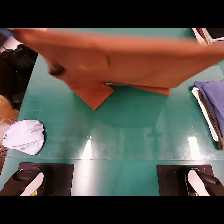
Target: Fold the shirts.
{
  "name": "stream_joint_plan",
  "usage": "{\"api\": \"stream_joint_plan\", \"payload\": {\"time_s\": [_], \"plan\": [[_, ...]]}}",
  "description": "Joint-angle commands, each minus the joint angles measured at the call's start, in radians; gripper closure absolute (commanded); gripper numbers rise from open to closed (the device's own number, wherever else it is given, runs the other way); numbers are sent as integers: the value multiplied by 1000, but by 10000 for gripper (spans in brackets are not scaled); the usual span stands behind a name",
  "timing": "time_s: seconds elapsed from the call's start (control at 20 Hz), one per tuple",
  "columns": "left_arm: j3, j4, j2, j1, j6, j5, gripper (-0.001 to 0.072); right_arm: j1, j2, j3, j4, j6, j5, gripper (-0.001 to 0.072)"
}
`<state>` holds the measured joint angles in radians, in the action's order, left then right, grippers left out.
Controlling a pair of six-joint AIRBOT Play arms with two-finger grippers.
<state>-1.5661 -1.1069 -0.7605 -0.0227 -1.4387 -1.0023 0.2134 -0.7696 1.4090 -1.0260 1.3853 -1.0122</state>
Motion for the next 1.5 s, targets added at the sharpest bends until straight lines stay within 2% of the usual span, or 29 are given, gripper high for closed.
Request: {"api": "stream_joint_plan", "payload": {"time_s": [0.0,0.1,0.2,0.35,0.45,0.55,0.7,0.85,1.05,1.15,1.3,1.45], "plan": [[-391,-17,45,1,-5,-26,684,0,66,310,-119,-3,-10,695],[-537,-20,42,1,-3,-10,684,0,72,434,-208,-2,-60,695],[-591,-20,42,1,-3,29,684,0,53,529,-270,21,-135,695],[-543,-19,27,1,-29,20,683,0,-26,651,-284,39,-293,695],[-479,-19,-15,1,-29,-30,683,0,-112,688,-275,63,-403,695],[-406,-11,-80,1,-32,-122,683,0,-181,634,-275,65,-476,695],[-301,0,-226,1,-31,-282,682,-29,-283,473,-256,65,-505,695],[-152,23,-372,1,-28,-333,682,-109,-408,343,-261,64,-502,695],[14,23,-592,1,-23,-286,682,-143,-609,220,-259,64,-431,695],[27,22,-717,1,-18,-182,682,-140,-724,225,-258,64,-369,695],[-21,48,-843,1,-20,48,682,-140,-895,359,-256,64,-299,695],[-95,46,-886,1,-19,130,682,-145,-1001,515,-256,64,-304,695]]}}
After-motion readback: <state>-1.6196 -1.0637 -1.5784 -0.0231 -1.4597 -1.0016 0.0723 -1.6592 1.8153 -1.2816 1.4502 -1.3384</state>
